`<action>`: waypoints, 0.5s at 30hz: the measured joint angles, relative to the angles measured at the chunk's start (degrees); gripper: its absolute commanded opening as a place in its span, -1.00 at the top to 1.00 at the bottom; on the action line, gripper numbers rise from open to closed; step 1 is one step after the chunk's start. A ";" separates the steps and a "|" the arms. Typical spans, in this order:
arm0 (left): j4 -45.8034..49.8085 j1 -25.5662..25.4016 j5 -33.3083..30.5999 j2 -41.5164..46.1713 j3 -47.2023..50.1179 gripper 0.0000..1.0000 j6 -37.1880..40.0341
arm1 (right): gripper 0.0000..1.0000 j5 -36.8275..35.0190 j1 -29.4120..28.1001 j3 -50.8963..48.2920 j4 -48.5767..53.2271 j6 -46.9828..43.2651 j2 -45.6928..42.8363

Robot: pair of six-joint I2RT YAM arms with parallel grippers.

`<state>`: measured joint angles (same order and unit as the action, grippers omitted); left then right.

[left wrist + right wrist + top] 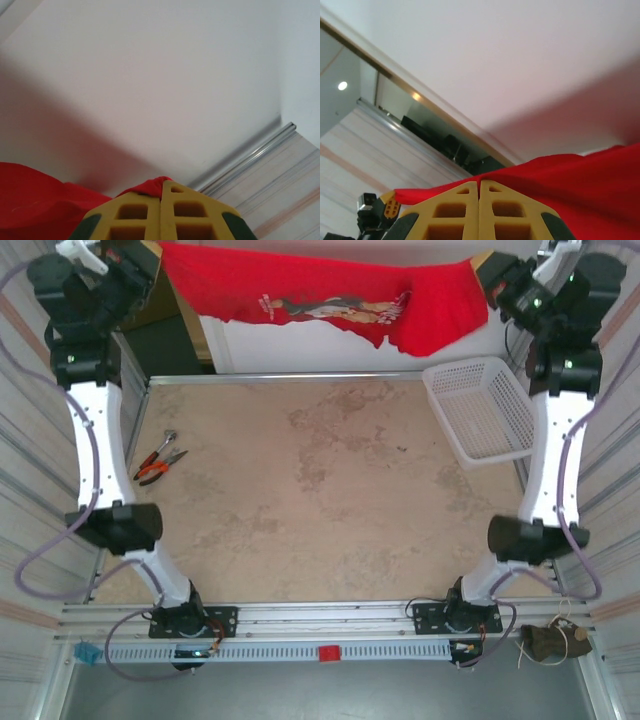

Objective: Fold the inside-out t-shirt

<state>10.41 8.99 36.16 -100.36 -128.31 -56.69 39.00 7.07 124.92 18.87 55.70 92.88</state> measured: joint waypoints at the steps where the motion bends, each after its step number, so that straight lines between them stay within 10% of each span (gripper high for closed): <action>1: -0.92 0.11 0.17 3.13 5.77 1.00 0.83 | 1.00 -0.13 -0.24 -6.16 -1.01 -0.74 -3.82; 10: -3.08 0.83 0.94 25.57 66.75 1.00 10.97 | 1.00 -8.26 -11.02 -69.85 0.94 -5.86 -37.20; 15: 3.85 1.07 -0.28 39.08 90.75 1.00 14.53 | 1.00 -17.25 -21.18 -88.63 12.02 -6.21 -55.93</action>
<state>14.26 10.07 35.88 -61.28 -37.56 -42.15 21.76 -14.11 36.29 30.89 49.50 36.95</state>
